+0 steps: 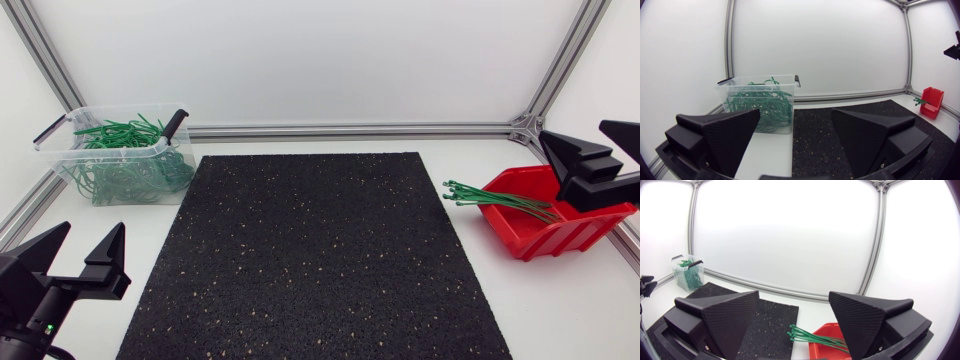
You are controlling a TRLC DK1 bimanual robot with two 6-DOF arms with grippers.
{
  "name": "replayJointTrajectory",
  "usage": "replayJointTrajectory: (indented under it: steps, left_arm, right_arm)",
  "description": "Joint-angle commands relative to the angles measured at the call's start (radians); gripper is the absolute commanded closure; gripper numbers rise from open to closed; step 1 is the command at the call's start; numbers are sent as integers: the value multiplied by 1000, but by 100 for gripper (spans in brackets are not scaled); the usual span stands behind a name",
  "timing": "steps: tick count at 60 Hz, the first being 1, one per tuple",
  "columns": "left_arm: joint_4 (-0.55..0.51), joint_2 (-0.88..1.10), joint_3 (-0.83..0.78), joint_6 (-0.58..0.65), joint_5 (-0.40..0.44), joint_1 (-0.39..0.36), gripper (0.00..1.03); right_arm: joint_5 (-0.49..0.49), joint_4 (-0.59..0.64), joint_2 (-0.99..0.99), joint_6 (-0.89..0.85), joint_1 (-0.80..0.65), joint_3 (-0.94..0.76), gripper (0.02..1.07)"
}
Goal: Take a green cable tie from the red box, thread the tail through the head to close it, then place it in the transparent bin on the left.
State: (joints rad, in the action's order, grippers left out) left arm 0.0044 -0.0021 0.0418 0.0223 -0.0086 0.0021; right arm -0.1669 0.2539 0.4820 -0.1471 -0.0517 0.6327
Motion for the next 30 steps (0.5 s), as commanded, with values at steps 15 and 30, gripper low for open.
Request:
replayJointTrajectory:
  steps: [15,30]
  left_arm:
    - [-20,-9,-40,-1,2,-2,4]
    - [-21,-9,-40,-1,2,-5,4]
  right_arm:
    - [-91,344,506,-517,-140,433,6]
    - [-118,470,787,-724,-149,571,6]
